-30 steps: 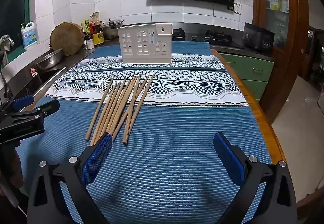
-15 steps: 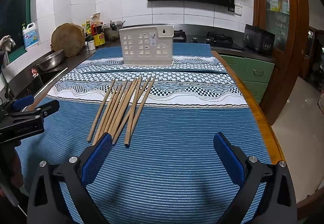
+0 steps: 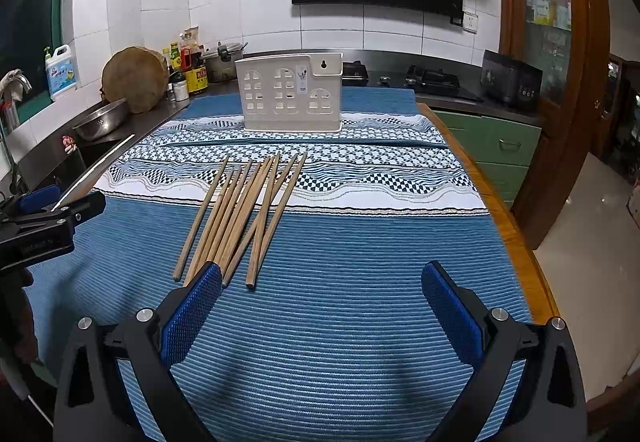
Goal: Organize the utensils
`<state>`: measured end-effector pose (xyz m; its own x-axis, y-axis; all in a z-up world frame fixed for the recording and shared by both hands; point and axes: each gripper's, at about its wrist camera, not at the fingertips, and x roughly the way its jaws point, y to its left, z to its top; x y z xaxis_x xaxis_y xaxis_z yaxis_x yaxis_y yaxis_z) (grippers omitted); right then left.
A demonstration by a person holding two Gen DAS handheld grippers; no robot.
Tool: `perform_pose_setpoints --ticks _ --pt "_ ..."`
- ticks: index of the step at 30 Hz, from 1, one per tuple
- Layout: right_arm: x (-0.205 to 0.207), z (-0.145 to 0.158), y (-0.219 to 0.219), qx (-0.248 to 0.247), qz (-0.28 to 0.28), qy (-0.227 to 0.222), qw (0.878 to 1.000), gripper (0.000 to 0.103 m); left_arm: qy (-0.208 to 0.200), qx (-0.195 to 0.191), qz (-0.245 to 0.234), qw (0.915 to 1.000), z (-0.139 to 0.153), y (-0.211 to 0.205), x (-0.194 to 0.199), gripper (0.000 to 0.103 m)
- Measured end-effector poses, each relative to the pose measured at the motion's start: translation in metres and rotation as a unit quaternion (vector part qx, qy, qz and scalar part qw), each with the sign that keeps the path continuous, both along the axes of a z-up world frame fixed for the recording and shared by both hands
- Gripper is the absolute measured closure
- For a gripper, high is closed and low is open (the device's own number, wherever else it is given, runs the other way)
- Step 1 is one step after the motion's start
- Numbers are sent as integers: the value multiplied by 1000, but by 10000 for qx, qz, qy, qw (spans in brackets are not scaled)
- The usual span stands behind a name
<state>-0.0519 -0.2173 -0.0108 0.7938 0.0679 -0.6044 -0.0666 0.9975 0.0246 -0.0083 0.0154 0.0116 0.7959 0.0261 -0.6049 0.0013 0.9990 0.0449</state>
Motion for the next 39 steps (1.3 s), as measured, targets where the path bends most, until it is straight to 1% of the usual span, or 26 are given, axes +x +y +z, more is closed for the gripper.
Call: perform_pose_setpoints --ticks 18,29,39 --pt "-4 3 -3 23 -8 -69 10000 7 -117 39 26 9999 9 4 -2 5" --pt "-2 3 -1 11 33 -44 10000 7 -94 78 43 9999 9 6 -2 5" --pt "-1 7 2 -10 45 -105 9999 7 -160 32 45 9999 14 8 -2 5"
